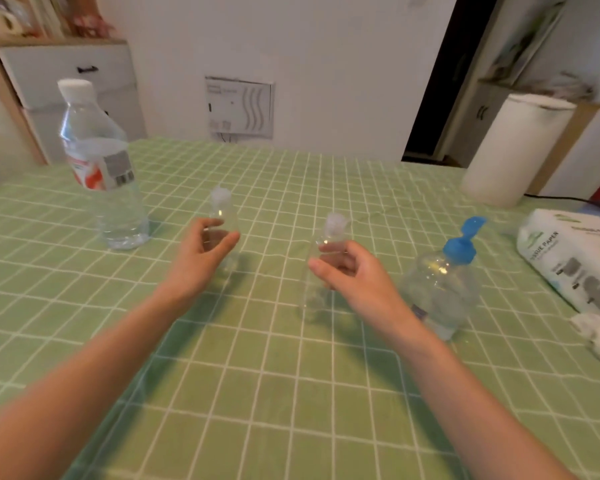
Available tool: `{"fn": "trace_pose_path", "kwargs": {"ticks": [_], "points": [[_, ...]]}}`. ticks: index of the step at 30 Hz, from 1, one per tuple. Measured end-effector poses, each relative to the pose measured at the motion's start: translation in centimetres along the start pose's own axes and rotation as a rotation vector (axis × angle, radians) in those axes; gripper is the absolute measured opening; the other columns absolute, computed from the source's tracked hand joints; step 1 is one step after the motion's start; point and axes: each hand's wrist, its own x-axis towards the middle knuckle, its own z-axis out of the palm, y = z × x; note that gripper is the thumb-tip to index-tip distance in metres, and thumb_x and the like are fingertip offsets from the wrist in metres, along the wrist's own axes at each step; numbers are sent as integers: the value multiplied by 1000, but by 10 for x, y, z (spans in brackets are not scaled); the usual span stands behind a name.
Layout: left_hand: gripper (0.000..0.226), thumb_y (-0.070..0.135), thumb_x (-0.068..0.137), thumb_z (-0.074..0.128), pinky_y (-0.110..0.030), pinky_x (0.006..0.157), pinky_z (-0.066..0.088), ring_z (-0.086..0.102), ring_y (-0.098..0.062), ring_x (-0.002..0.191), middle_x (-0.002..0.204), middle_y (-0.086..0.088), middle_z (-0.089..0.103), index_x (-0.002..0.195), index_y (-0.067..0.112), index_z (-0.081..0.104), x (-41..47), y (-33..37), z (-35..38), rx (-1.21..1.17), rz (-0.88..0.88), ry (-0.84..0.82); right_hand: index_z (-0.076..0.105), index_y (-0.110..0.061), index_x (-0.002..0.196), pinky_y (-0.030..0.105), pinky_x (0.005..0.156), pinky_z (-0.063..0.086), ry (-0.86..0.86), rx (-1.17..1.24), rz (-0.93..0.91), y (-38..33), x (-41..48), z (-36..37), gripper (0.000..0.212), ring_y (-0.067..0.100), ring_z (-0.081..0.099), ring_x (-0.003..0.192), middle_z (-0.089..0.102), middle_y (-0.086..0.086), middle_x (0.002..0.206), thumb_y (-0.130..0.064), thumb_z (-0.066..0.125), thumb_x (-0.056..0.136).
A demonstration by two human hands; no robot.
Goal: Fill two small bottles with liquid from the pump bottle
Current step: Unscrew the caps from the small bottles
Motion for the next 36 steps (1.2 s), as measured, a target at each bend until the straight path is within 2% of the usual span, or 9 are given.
{"fn": "trace_pose_path", "kwargs": {"ticks": [3,11,17,20,23,27,29,32,36], "points": [[41,28,89,58,-24,75,48,57,-18,104,122,-7,55,126,17,44,1,-6,-2,11,-28,-12,55,-23,111,13,76,52,5,-18,0,0,-3,2,30,6,63,98,66,-4,106,-32,68,84],[48,28,87,57,-40,94,48,52,-24,117,132,-8,50,130,18,39,1,-12,-5,42,-52,-69,54,-25,112,17,81,50,16,-47,-5,3,-9,3,32,6,61,102,64,-4,109,-34,67,84],[109,47,61,73,-50,111,29,35,-27,135,153,-9,26,147,17,13,-19,-8,-6,135,-125,-73,54,-30,104,7,71,50,9,-7,-3,4,-15,6,24,2,62,96,66,-6,105,-31,68,84],[119,53,56,72,-46,113,24,23,-25,140,156,-7,15,148,18,6,-53,3,-3,232,-119,58,56,-29,106,8,75,50,2,-7,-4,4,-22,9,27,1,63,95,67,-9,102,-32,69,83],[107,58,57,67,-35,106,33,34,-15,128,147,2,26,145,25,16,-102,18,7,209,-6,116,57,-28,107,9,77,51,-29,27,-6,0,-34,14,36,-2,65,93,69,-11,99,-40,70,76],[87,58,64,63,-18,102,34,41,2,122,135,16,41,138,26,33,-139,38,31,141,131,-89,61,-24,104,18,80,53,-105,159,-8,-3,-49,29,49,4,67,92,73,-6,96,-45,71,61],[63,41,73,69,-10,96,38,48,8,114,124,19,52,128,34,39,-140,42,41,154,222,-154,62,-22,100,18,78,53,-129,231,-17,0,-56,38,42,3,68,87,73,-8,88,-38,73,63],[45,19,78,68,-13,82,48,58,9,97,106,20,62,107,41,41,-132,44,45,176,251,-185,62,-21,98,18,77,53,-105,177,-30,-1,-62,40,30,2,68,86,72,-11,87,-33,74,73],[36,50,75,53,-21,65,51,58,2,74,89,21,57,106,40,37,-125,36,37,399,316,-192,61,-22,95,21,60,49,-25,-78,-91,-10,-62,22,59,1,54,59,60,-14,66,-71,56,62]]}}
